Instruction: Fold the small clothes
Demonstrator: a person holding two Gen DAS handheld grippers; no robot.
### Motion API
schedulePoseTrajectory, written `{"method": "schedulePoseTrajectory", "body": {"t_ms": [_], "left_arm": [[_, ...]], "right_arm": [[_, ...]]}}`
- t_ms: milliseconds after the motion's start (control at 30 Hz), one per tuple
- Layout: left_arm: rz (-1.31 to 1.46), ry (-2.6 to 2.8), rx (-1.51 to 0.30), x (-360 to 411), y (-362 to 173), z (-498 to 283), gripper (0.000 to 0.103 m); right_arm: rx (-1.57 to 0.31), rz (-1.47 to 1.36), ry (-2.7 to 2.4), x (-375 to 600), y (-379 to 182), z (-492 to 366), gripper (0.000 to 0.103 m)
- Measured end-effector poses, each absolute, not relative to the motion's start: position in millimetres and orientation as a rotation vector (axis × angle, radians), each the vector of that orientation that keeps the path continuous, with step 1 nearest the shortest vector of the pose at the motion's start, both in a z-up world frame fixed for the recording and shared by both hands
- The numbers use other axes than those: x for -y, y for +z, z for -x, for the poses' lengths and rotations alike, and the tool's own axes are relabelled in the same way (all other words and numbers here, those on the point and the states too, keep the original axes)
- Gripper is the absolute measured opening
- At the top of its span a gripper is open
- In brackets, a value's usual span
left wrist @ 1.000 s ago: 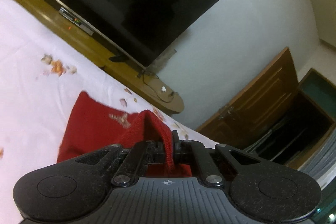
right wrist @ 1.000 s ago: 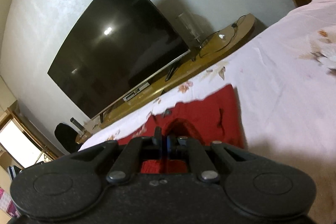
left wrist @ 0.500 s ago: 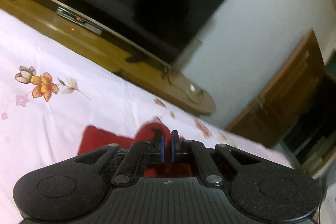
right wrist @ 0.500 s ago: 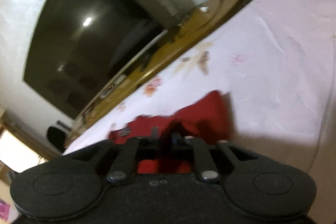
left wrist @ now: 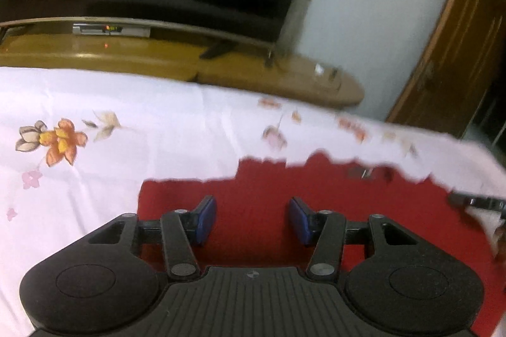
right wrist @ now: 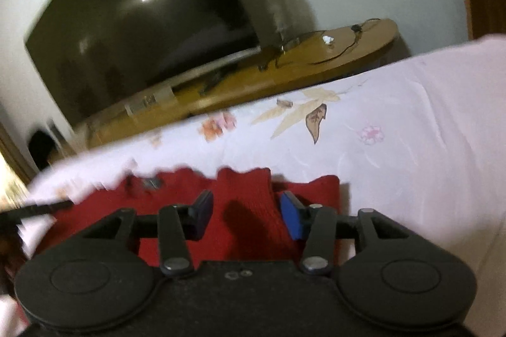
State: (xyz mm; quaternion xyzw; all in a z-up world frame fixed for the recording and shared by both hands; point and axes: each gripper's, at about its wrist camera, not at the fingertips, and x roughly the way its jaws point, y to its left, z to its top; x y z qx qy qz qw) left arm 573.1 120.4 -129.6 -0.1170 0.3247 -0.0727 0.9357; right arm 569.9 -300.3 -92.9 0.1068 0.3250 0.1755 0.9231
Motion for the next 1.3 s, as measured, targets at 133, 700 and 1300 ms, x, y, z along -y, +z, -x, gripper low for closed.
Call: {"method": "schedulePoseTrajectory", "body": {"t_ms": [133,700,1300], "left_arm": [[0.224,-0.058,-0.600,-118.5,-129.4,-565.3,0.005],[0.116,0.103,-0.594,-106.9,-126.0,-580.7,0.003],[-0.005,-0.320,-0.611,0.2,-110.6,-573.3,0.070]], "right_arm": [[-0.685,-0.049,0.356,277.4,-99.0,-574.7,0.024],[-0.623,0.060,0.191,275.6,-108.6,-581.3,0.011],[-0.608,0.156,0.539,176.3,-92.7,-578.4,0.050]]}}
